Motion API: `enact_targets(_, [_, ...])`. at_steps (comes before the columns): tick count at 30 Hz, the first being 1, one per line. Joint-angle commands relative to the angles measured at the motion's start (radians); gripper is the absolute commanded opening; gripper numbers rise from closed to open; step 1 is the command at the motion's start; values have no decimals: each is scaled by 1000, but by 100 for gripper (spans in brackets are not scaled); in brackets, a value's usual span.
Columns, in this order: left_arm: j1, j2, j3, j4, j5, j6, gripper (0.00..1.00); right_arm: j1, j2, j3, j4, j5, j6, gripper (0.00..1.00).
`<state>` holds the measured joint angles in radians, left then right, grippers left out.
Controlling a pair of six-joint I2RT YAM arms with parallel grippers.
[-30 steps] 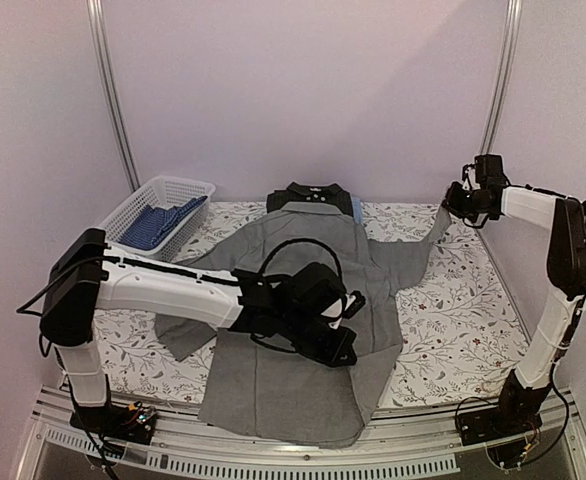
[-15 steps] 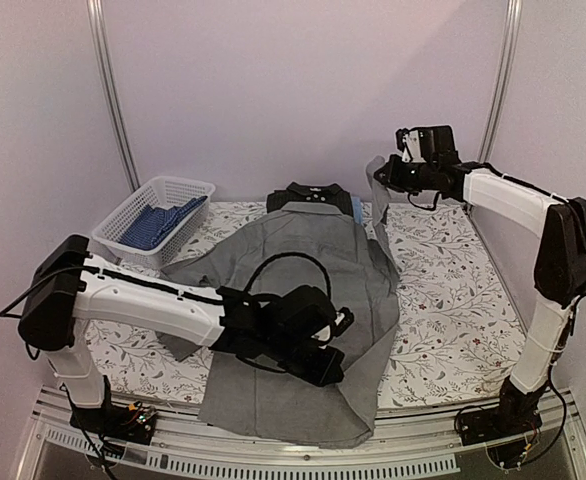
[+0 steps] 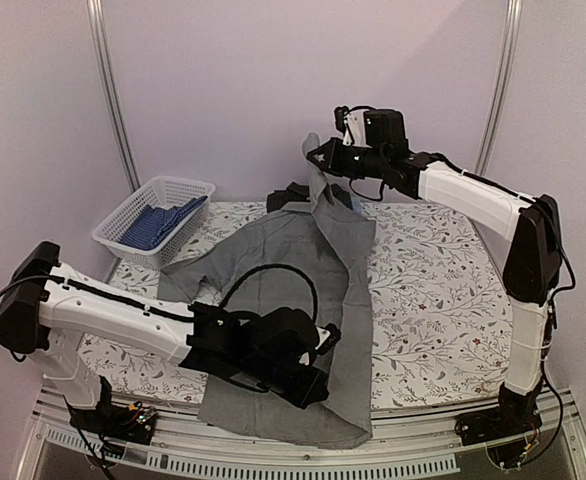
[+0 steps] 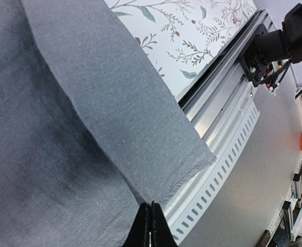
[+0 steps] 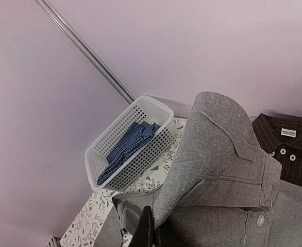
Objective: Fold and stack the long sleeve shirts
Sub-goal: Fold the flattened shirt at the center of the board.
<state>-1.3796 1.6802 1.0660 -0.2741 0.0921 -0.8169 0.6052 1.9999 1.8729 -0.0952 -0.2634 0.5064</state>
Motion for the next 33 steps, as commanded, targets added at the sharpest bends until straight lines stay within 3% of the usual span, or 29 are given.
enact_targets(1, [-34, -37, -31, -29, -15, -23, 0, 34, 81, 91, 38, -7, 9, 0])
enact_targets(33, [-104, 13, -32, -65, 47, -107, 0, 160, 249, 200, 119, -132, 23, 0])
